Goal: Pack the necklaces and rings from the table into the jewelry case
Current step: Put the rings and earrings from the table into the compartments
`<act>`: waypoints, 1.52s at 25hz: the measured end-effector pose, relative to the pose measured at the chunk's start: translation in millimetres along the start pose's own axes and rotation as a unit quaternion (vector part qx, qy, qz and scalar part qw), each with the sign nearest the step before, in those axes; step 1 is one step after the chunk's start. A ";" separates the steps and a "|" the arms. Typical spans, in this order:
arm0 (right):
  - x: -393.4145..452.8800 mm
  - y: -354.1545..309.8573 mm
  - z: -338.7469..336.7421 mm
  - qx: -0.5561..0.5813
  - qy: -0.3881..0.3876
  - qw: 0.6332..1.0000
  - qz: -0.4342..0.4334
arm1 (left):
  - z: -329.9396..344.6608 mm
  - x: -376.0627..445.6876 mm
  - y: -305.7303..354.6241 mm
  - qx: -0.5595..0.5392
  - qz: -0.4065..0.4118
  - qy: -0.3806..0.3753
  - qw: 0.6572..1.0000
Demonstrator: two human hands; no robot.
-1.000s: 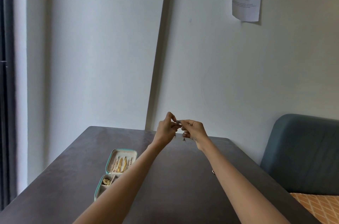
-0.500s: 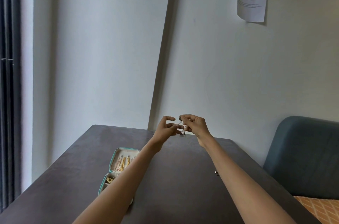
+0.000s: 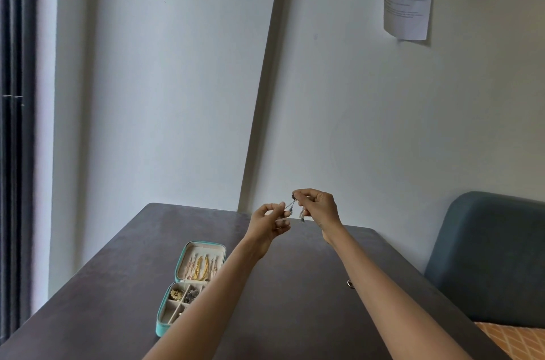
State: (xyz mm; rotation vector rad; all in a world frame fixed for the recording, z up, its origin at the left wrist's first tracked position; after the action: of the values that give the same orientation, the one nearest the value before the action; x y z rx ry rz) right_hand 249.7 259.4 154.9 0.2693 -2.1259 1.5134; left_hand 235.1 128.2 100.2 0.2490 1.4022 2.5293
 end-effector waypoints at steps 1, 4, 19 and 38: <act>-0.4 1.5 -0.6 0.000 0.004 1.000 0.003 | -1.6 0.1 1.6 0.028 0.017 0.015 0.999; -2.3 1.1 -0.5 0.002 0.005 1.000 0.003 | -2.7 1.0 0.4 0.160 0.063 0.045 0.984; -14.5 1.0 26.6 0.057 -0.052 0.997 0.017 | -12.9 -3.8 31.8 0.251 0.178 0.045 0.950; -41.8 -8.9 82.6 0.136 -0.050 0.989 0.009 | -64.1 -30.0 52.9 0.184 0.155 0.057 0.969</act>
State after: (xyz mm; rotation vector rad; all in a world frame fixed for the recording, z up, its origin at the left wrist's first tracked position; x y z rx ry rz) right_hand 265.1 174.4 120.4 0.4317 -1.9966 1.8378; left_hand 240.4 40.6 110.5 0.4240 2.0191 2.5313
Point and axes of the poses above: each hand's wrist, its own x-axis towards the middle knuckle, its own z-axis out of the palm, y = z × x, the point moved 2 cm from there along x, towards the middle knuckle, and after that the axes turned 7 degrees about -z, right-handed, at the moved point
